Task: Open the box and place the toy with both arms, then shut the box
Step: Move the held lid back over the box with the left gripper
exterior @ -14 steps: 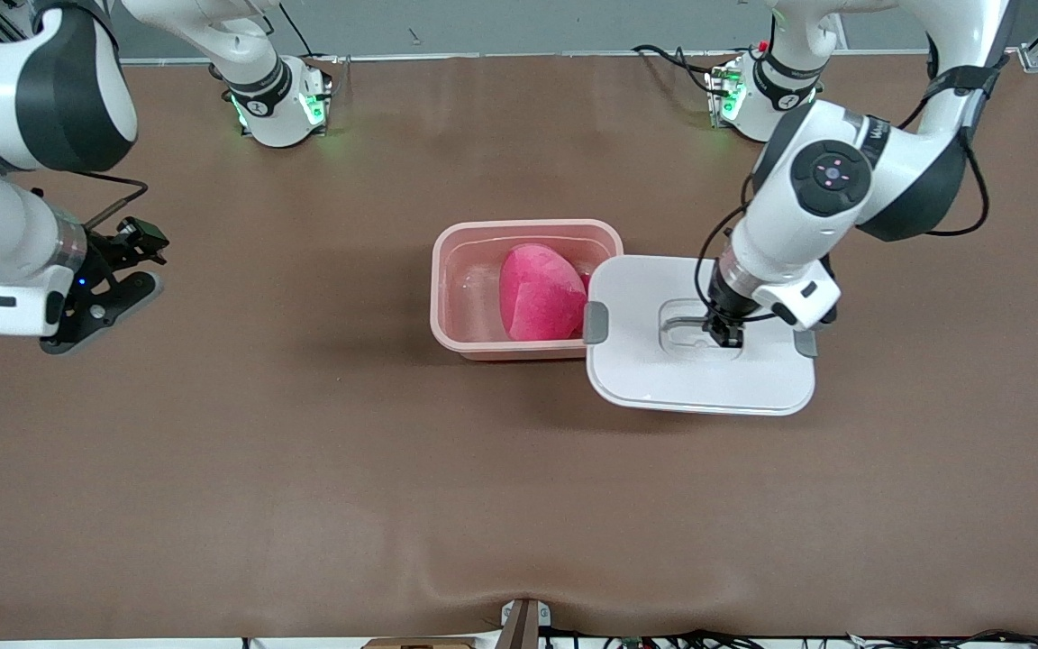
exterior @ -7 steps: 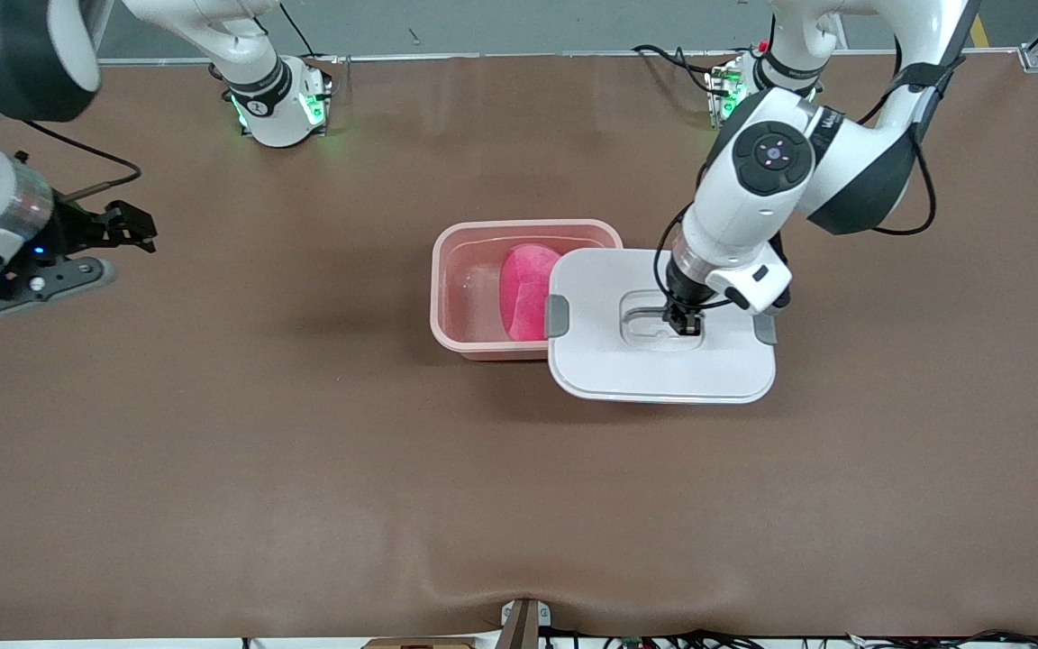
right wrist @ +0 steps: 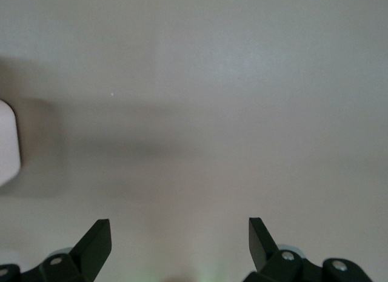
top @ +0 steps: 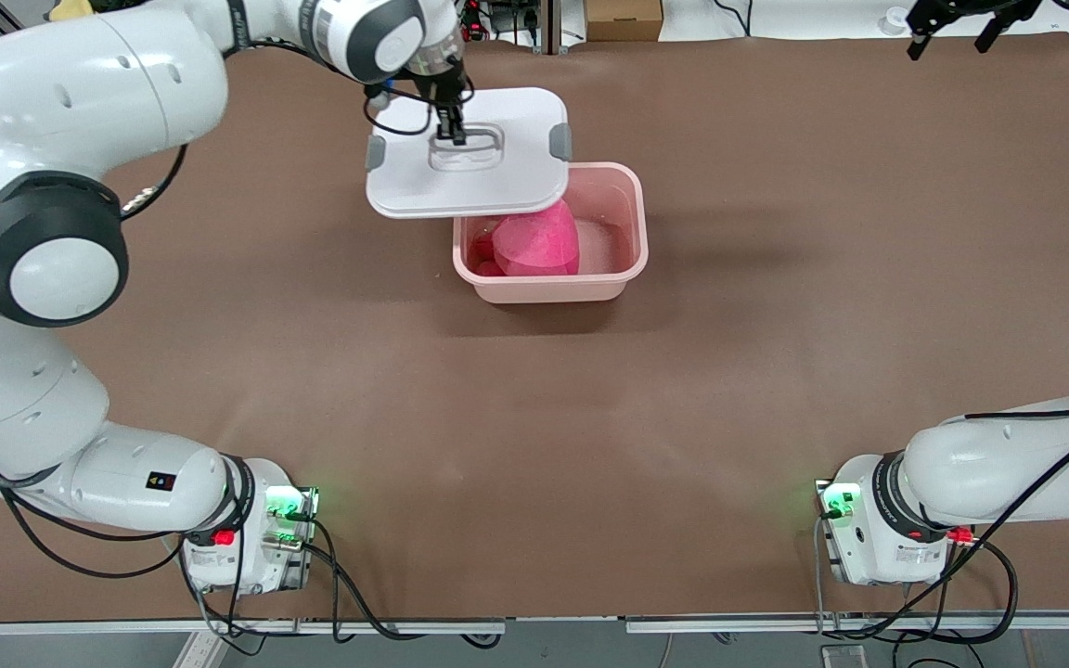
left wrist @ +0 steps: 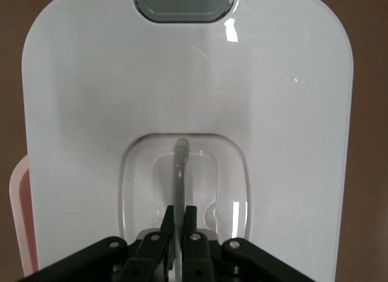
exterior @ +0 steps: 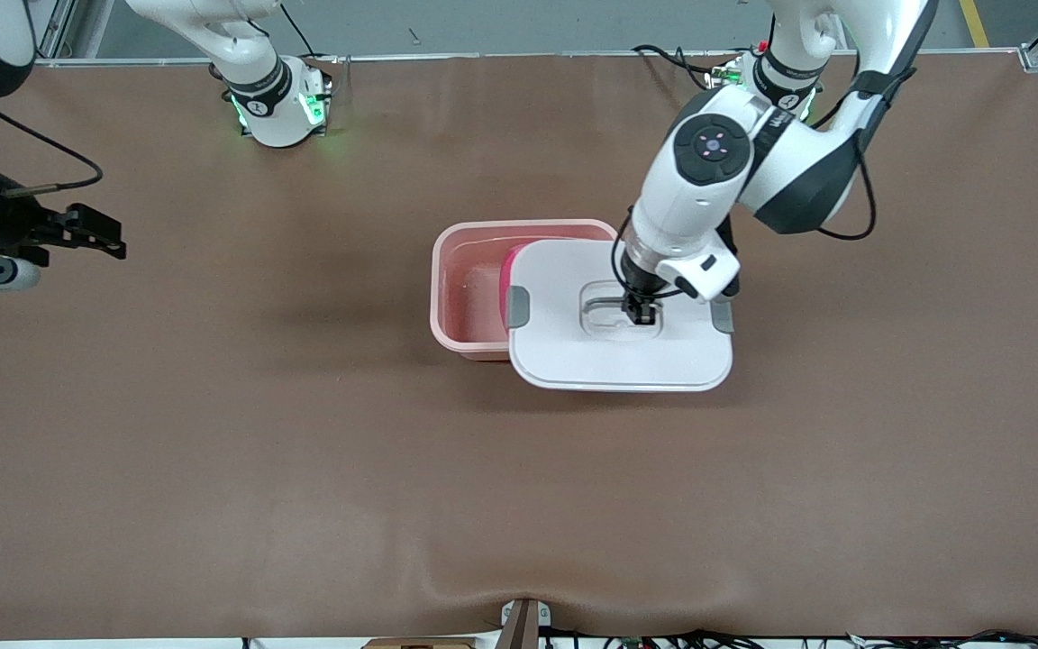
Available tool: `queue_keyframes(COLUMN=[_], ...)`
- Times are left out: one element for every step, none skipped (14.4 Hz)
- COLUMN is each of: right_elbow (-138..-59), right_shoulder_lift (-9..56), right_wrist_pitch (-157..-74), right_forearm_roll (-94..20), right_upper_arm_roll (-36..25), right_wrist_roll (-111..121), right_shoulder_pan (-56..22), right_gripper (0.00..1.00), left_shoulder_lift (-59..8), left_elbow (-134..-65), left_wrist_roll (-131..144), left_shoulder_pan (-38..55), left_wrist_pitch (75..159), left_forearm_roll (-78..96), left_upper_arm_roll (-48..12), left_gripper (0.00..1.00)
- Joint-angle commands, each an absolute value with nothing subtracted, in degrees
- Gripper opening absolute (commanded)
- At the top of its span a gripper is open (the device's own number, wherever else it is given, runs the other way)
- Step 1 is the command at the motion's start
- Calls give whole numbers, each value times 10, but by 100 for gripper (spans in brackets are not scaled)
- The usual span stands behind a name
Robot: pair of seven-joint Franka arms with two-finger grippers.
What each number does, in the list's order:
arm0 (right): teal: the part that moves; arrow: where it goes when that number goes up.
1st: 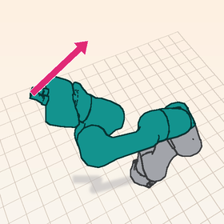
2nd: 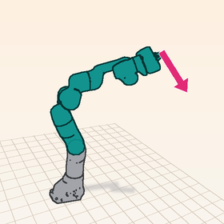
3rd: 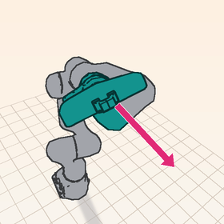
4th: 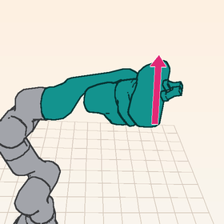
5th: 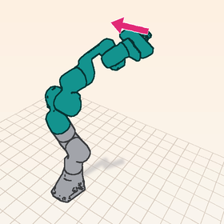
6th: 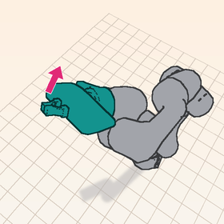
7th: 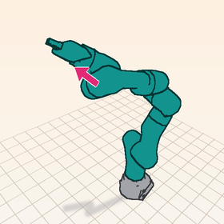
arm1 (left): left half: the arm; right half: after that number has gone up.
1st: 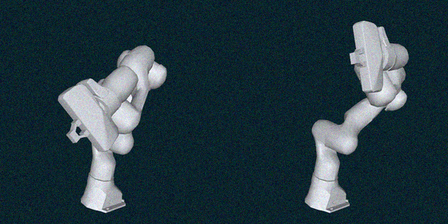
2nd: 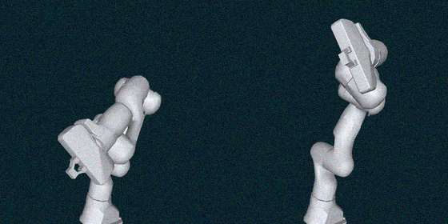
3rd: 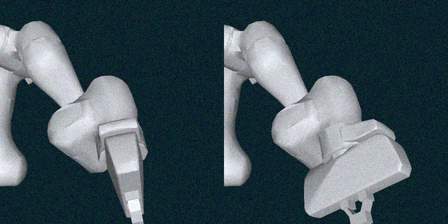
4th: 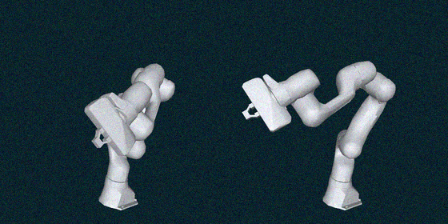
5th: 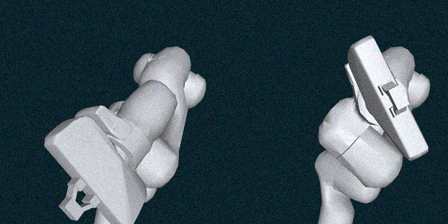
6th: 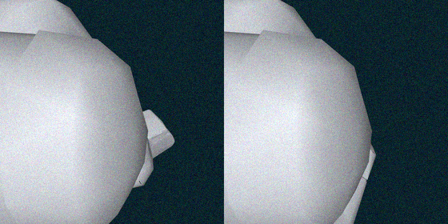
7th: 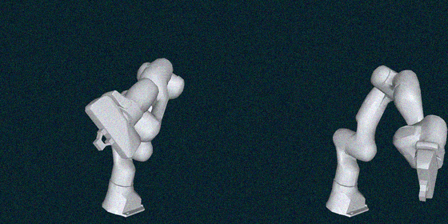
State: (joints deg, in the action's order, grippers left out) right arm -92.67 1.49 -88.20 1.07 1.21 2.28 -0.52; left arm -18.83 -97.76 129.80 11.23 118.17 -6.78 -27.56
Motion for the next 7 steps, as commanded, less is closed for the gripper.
queue_keyframes(right_elbow=[-934, -933, -931, -930, -929, -923, -912], right_shoulder_lift=[-5, -9, -15, -18, -18, -18, -18], right_wrist_pitch=[-873, -868, -861, -858, -854, -847, -839], right_forearm_roll=[2, 2, 2, 2, 2, 3, 6], right_upper_arm_roll=[28, 29, 27, 24, 21, 20, 18], right_wrist_roll=[-5, -4, -1, 1, 3, 3, 3], right_shoulder_pan=[12, 18, 20, 20, 20, 19, 18], right_gripper=[100, 100, 100, 100, 100, 100, 100], left_shoulder_lift=[-212, -218, -221, -221, -222, -221, -221], left_elbow=[-949, -948, -947, -941, -933, -933, -933], left_wrist_roll=[1316, 1324, 1339, 1349, 1351, 1358, 1376], left_shoulder_pan=[134, 136, 142, 150, 153, 162, 169], left_wrist_pitch=[1184, 1190, 1195, 1198, 1199, 1199, 1199], left_forearm_roll=[-68, -72, -76, -79, -82, -83, -85], left_upper_arm_roll=[-272, -272, -272, -272, -272, -272, -271], left_gripper=[0, 0, 0, 0, 0, 0, 0])
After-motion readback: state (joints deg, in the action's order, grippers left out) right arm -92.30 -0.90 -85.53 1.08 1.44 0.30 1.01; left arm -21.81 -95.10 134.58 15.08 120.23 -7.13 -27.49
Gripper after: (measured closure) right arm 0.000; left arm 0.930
